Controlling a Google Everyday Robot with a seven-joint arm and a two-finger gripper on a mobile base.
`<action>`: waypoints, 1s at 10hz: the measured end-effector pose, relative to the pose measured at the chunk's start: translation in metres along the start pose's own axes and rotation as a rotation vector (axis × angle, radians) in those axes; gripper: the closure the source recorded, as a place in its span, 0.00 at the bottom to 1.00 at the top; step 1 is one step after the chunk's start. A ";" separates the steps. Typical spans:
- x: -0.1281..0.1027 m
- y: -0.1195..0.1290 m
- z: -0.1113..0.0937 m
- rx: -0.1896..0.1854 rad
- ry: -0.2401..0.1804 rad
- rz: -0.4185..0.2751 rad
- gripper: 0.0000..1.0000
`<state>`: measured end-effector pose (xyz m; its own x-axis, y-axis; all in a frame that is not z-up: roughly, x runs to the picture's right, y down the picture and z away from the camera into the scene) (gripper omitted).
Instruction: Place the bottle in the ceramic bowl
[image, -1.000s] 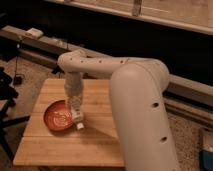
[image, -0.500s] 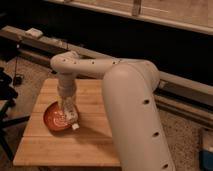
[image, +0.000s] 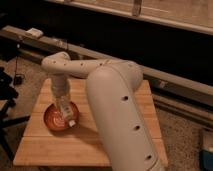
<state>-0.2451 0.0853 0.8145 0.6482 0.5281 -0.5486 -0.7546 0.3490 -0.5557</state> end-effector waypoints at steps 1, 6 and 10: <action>-0.007 0.004 -0.004 0.002 -0.013 -0.016 0.20; -0.010 0.007 -0.007 0.008 -0.027 -0.031 0.20; -0.010 0.007 -0.007 0.008 -0.027 -0.031 0.20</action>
<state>-0.2561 0.0771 0.8114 0.6685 0.5375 -0.5139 -0.7349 0.3715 -0.5674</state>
